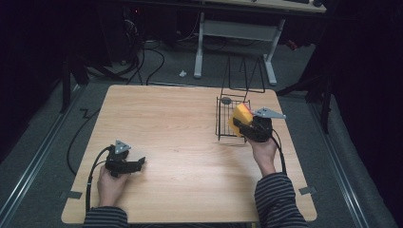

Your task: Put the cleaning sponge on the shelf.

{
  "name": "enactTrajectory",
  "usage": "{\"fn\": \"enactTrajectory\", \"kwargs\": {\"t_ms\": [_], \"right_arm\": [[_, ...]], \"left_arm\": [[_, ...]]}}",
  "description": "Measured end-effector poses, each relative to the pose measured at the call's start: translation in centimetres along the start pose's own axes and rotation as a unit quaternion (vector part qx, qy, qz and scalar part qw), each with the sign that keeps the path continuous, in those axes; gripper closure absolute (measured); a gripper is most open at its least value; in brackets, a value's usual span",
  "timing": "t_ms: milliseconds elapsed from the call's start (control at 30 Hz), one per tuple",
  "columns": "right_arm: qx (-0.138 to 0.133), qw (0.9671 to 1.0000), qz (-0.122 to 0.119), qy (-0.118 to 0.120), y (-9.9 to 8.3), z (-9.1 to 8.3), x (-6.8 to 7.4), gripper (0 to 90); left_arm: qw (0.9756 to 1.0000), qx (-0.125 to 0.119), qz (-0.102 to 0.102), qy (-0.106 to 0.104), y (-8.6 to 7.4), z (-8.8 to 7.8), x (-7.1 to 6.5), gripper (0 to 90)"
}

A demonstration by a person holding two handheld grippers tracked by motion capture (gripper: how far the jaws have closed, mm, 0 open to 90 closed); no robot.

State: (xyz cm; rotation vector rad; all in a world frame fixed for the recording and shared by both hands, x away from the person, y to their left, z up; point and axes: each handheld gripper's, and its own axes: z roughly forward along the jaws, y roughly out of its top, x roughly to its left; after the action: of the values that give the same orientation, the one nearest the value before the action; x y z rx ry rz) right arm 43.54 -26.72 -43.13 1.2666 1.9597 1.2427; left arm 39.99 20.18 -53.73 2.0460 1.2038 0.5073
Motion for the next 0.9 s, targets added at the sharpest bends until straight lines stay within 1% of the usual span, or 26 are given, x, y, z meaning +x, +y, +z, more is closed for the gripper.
{"fn": "enactTrajectory", "kwargs": {"t_ms": [33, 100, 167, 200, 233, 267, 300, 333, 367, 467, 500, 533, 600, 633, 667, 700, 733, 833, 900], "right_arm": [[0.0, 1.0, 0.0, 0.0, 0.0, 0.0, 0.0, 60.7], [0.003, 0.9999, -0.001, -0.01, -0.1, 0.3, -0.1, 60.7], [0.002, 0.9999, 0.002, -0.017, -0.2, 0.7, -0.4, 60.7], [0.002, 0.9996, 0.002, -0.029, -0.3, 1.0, -0.7, 60.6], [0.002, 0.9996, 0.002, -0.029, -0.3, 1.0, -0.7, 60.6], [0.003, 0.9994, 0.004, -0.035, -0.3, 1.1, -0.8, 60.6], [0.001, 0.9989, 0.005, -0.046, -0.3, 1.4, -1.0, 60.7], [0.001, 0.9989, 0.005, -0.046, -0.3, 1.4, -1.0, 60.7], [0.009, 0.9988, 0.006, -0.047, -0.3, 1.5, -1.1, 60.6], [0.016, 0.9985, -0.009, -0.052, 0.0, 2.0, -1.0, 60.6], [0.02, 0.9983, -0.009, -0.053, 0.2, 2.4, -1.0, 60.7], [0.02, 0.9983, -0.009, -0.053, 0.2, 2.4, -1.0, 60.7], [0.017, 0.9985, 0.001, -0.053, 0.1, 2.9, -1.3, 60.8], [0.017, 0.9985, 0.001, -0.053, 0.1, 2.9, -1.3, 60.8], [0.019, 0.9985, 0.006, -0.052, 0.1, 3.1, -1.5, 60.8], [0.033, 0.998, 0.013, -0.052, 0.0, 3.5, -1.7, 60.8], [0.033, 0.998, 0.013, -0.052, 0.0, 3.5, -1.7, 60.8], [0.038, 0.9977, 0.007, -0.055, 0.2, 4.2, -1.6, 60.8], [0.036, 0.9977, -0.001, -0.058, 0.4, 4.7, -1.6, 60.8]], "left_arm": [[1.0, 0.0, 0.0, 0.0, 0.0, 0.0, 0.0, 19.3], [1.0, 0.0, 0.0, 0.0, 0.0, 0.0, 0.0, 19.3], [1.0, 0.0, 0.0, 0.0, 0.0, 0.0, 0.0, 19.3], [1.0, 0.0, 0.0, 0.001, 0.0, 0.0, 0.0, 19.2], [1.0, 0.0, 0.0, 0.001, 0.0, 0.0, 0.0, 19.2], [1.0, 0.0, 0.001, 0.001, 0.0, 0.0, 0.0, 19.2], [1.0, 0.001, 0.001, 0.001, 0.0, 0.0, 0.0, 19.2], [1.0, 0.0, 0.001, 0.001, 0.0, 0.0, 0.0, 19.2], [1.0, 0.0, 0.001, 0.001, 0.0, 0.0, 0.0, 19.2], [1.0, 0.0, 0.001, 0.001, 0.0, 0.0, 0.0, 19.2], [1.0, 0.0, 0.001, 0.001, 0.0, 0.0, 0.0, 19.2], [1.0, 0.0, 0.001, 0.001, 0.0, 0.0, 0.0, 19.2], [1.0, 0.0, 0.001, 0.001, 0.0, 0.0, 0.0, 19.2], [1.0, 0.0, 0.001, 0.001, 0.0, 0.0, 0.0, 19.2], [1.0, 0.0, 0.0, 0.001, 0.0, 0.0, 0.0, 19.2], [1.0, 0.0, 0.001, 0.001, 0.0, 0.0, 0.0, 19.2], [1.0, 0.001, 0.001, 0.001, 0.0, 0.0, 0.0, 19.2], [1.0, 0.001, 0.001, 0.001, 0.0, 0.0, 0.0, 19.2], [1.0, 0.0, 0.001, 0.001, 0.0, 0.0, 0.0, 19.2]]}}
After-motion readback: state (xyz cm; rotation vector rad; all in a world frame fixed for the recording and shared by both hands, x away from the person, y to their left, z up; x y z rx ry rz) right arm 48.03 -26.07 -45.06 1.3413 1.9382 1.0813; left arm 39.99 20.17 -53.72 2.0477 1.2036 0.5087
